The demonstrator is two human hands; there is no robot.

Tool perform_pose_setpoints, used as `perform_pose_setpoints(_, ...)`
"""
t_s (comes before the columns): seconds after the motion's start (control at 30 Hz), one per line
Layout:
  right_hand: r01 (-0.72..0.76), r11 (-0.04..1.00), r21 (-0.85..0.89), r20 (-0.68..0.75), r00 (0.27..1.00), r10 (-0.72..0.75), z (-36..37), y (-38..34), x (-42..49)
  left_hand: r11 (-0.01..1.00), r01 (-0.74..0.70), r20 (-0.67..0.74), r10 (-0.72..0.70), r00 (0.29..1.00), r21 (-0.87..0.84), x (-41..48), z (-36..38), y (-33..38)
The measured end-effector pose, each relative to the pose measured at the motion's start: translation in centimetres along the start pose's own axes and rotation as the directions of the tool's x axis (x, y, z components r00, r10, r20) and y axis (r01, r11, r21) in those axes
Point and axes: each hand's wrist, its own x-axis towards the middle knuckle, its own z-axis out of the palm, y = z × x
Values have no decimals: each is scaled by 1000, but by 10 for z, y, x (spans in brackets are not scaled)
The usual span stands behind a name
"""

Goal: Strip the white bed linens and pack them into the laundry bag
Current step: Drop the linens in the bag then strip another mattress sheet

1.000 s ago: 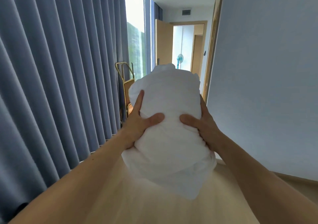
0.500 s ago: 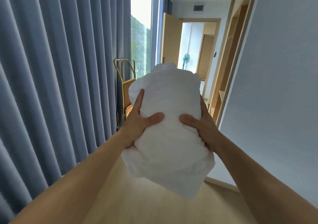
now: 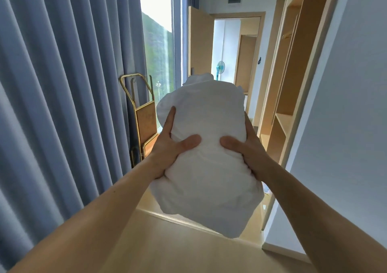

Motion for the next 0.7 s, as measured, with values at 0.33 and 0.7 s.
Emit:
perform_pose_setpoints(0.33,11,1000,-13,42,999,-11,-59,96,222,999,7,-93,-3,996,44,220,9,-66)
perform_pose_setpoints(0.7,16,999,-39,27,1000,-15,-72,214,444,999,-5,-56,7,998,36,462,-23,-164)
